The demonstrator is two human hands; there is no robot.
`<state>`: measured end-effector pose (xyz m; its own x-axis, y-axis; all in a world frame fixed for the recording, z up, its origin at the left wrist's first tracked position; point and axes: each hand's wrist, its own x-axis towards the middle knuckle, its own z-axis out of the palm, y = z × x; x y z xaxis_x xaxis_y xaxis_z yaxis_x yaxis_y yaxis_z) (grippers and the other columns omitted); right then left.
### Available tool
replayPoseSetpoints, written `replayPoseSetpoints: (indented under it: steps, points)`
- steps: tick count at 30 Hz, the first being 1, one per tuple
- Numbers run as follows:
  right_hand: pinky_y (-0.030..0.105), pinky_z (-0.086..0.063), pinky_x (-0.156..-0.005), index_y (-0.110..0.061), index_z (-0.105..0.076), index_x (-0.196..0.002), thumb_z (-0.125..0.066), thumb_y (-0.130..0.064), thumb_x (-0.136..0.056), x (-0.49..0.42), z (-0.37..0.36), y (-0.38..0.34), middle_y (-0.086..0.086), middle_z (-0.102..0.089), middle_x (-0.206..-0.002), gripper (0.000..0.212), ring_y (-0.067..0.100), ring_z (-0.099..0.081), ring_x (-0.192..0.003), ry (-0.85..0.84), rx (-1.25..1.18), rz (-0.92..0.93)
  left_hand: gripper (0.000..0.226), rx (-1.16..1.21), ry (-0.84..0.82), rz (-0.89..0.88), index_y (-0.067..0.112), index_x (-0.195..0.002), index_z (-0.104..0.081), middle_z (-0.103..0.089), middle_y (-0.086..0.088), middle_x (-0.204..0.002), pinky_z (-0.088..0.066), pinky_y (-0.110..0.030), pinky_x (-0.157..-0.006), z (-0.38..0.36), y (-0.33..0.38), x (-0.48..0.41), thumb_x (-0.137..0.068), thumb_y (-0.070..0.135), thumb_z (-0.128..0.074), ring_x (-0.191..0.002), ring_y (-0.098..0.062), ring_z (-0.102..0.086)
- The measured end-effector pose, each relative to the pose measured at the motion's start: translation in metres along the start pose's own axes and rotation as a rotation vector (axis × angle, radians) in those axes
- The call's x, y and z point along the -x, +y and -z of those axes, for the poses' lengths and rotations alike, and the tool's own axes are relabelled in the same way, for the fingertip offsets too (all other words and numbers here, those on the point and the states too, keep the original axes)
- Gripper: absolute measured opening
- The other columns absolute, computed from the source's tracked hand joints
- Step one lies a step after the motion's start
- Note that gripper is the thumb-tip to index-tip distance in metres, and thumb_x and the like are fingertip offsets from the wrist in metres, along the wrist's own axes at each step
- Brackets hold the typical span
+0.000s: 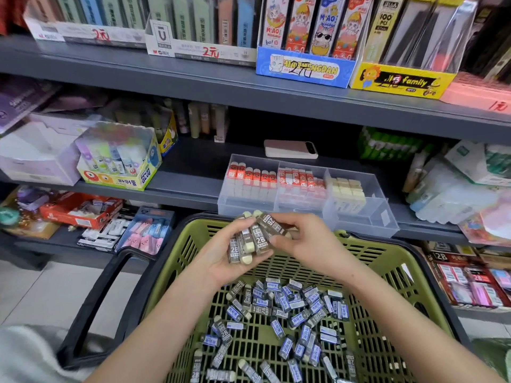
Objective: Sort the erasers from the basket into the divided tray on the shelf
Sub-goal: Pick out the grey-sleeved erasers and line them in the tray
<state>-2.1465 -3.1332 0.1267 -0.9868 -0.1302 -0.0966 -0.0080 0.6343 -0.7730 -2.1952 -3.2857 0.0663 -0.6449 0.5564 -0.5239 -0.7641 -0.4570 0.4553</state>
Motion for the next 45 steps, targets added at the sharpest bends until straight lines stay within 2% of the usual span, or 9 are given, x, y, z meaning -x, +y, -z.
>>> replayPoseSetpoints:
  steps: [6, 11, 18, 23, 27, 31, 35, 38, 45]
  points:
    - [0.027, -0.053, -0.085, -0.026, -0.049, -0.134, -0.054, -0.021, -0.093, -0.003, 0.014, -0.007, -0.016, -0.066, -0.107, 0.042, -0.002, -0.062, -0.08, 0.03, 0.012, 0.111, 0.045, 0.088, -0.037, 0.011, 0.003, -0.104, -0.059, -0.069, -0.018, -0.082, -0.057, -0.033, -0.049, -0.01, 0.012, -0.001, -0.061, 0.013, -0.07, -0.061, -0.025, -0.069]
    - [0.004, -0.036, -0.078, -0.02, -0.064, -0.119, -0.068, -0.026, -0.082, -0.018, 0.014, -0.015, -0.025, -0.056, -0.085, 0.037, -0.014, -0.05, -0.083, 0.12, 0.093, 0.198, 0.056, 0.082, -0.12, -0.026, 0.003, -0.104, -0.062, -0.069, -0.022, -0.094, -0.058, -0.042, -0.053, -0.011, 0.024, 0.001, -0.052, 0.016, -0.078, -0.073, -0.031, -0.071]
    - [0.013, -0.042, -0.061, -0.041, -0.067, -0.094, -0.064, -0.024, -0.086, -0.046, 0.021, -0.021, -0.013, -0.066, -0.073, 0.019, -0.002, -0.053, -0.062, 0.171, -0.282, 0.286, 0.062, 0.225, -0.363, -0.053, 0.0, -0.089, -0.073, -0.07, -0.02, -0.088, -0.059, -0.042, -0.051, -0.008, 0.04, 0.005, -0.032, 0.008, -0.096, -0.073, -0.034, -0.071]
    - [0.009, -0.033, -0.044, -0.024, -0.062, -0.078, -0.071, -0.033, -0.08, -0.069, 0.023, -0.008, -0.003, -0.06, -0.054, 0.013, 0.002, -0.045, -0.045, 0.293, -0.396, 0.137, 0.072, 0.224, -0.304, -0.151, 0.007, -0.095, -0.069, -0.069, -0.016, -0.089, -0.057, -0.034, -0.046, -0.002, 0.063, 0.005, -0.029, 0.009, -0.096, -0.073, -0.032, -0.07]
    - [0.013, -0.032, -0.04, -0.015, -0.071, -0.071, -0.076, -0.031, -0.076, -0.095, 0.016, -0.002, -0.01, -0.058, -0.052, 0.017, 0.0, -0.042, -0.044, 0.146, -0.354, -0.078, 0.069, 0.205, -0.179, -0.271, 0.008, -0.095, -0.068, -0.07, -0.014, -0.089, -0.056, -0.032, -0.048, 0.006, 0.081, 0.002, -0.032, 0.013, -0.095, -0.074, -0.03, -0.07]
    - [0.024, -0.05, -0.058, 0.004, -0.067, -0.088, -0.071, -0.013, -0.082, -0.117, 0.007, -0.004, 0.004, -0.064, -0.072, 0.019, 0.007, -0.054, -0.051, -0.142, -0.222, -0.229, 0.086, 0.245, -0.111, -0.345, 0.011, -0.097, -0.066, -0.07, -0.012, -0.092, -0.056, -0.03, -0.049, 0.014, 0.094, 0.0, -0.017, 0.014, -0.097, -0.076, -0.028, -0.07]
    - [0.036, -0.048, -0.075, 0.001, -0.059, -0.074, -0.062, -0.017, -0.089, -0.131, -0.004, -0.008, 0.007, -0.054, -0.068, 0.023, 0.009, -0.059, -0.052, -0.144, 0.07, -0.2, 0.094, 0.246, -0.071, -0.373, 0.013, -0.101, -0.064, -0.069, -0.011, -0.095, -0.056, -0.03, -0.05, 0.025, 0.097, -0.004, -0.013, 0.016, -0.097, -0.077, -0.029, -0.071]
    - [0.043, -0.05, -0.084, 0.015, -0.06, -0.092, -0.06, -0.009, -0.088, -0.138, -0.02, -0.007, 0.012, -0.053, -0.076, 0.024, 0.011, -0.064, -0.062, -0.163, 0.034, -0.234, 0.104, 0.259, -0.067, -0.375, 0.018, -0.109, -0.059, -0.069, -0.011, -0.096, -0.056, -0.03, -0.051, 0.031, 0.097, -0.006, -0.012, 0.016, -0.097, -0.076, -0.03, -0.071]
    - [0.031, -0.05, -0.072, -0.005, -0.059, -0.07, -0.067, -0.012, -0.084, -0.151, -0.041, -0.003, 0.007, -0.056, -0.071, 0.018, 0.02, -0.057, -0.07, -0.096, 0.082, -0.35, 0.098, 0.251, -0.091, -0.351, 0.014, -0.106, -0.063, -0.071, -0.012, -0.093, -0.056, -0.031, -0.05, 0.038, 0.097, -0.012, -0.015, 0.016, -0.098, -0.078, -0.03, -0.071]
